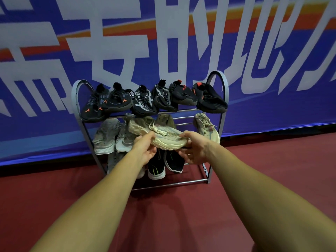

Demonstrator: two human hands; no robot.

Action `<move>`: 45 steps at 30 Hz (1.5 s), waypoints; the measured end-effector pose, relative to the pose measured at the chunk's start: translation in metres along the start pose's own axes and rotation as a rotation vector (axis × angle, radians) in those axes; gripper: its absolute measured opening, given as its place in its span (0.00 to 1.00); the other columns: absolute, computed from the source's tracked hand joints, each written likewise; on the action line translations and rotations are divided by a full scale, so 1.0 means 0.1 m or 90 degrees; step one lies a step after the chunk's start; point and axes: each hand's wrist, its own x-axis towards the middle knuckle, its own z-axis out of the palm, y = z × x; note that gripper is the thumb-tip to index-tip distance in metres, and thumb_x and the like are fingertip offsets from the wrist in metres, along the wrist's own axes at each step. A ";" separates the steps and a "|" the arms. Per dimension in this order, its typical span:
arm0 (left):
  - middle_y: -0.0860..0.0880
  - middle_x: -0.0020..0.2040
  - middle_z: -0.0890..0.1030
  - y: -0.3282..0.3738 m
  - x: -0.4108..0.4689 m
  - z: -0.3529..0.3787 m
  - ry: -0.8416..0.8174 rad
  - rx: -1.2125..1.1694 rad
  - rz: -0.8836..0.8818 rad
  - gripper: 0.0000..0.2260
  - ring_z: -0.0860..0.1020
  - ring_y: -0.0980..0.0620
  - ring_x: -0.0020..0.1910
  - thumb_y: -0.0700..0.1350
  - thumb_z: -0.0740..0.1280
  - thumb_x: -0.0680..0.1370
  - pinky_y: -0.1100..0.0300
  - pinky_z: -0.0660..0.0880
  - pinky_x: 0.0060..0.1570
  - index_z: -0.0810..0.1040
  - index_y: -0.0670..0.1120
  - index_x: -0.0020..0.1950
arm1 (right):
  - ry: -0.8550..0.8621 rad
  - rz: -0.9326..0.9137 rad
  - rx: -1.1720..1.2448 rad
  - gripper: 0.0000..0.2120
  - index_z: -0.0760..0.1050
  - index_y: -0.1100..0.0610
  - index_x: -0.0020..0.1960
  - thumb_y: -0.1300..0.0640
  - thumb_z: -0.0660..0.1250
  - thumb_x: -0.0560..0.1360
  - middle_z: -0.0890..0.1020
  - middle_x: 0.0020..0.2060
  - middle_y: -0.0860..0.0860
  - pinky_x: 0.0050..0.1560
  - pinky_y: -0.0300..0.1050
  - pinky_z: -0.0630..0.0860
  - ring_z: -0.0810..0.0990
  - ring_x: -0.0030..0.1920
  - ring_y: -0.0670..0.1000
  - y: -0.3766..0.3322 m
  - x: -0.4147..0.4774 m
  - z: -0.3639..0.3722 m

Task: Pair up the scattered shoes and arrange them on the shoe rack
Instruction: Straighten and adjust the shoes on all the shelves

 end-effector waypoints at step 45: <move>0.53 0.42 0.83 -0.61 0.43 0.88 -0.110 0.206 0.023 0.03 0.78 0.58 0.38 0.44 0.70 0.77 0.66 0.69 0.31 0.78 0.49 0.44 | 0.120 -0.056 0.224 0.07 0.76 0.55 0.43 0.58 0.67 0.80 0.81 0.31 0.48 0.33 0.33 0.66 0.75 0.34 0.43 0.02 0.47 -0.46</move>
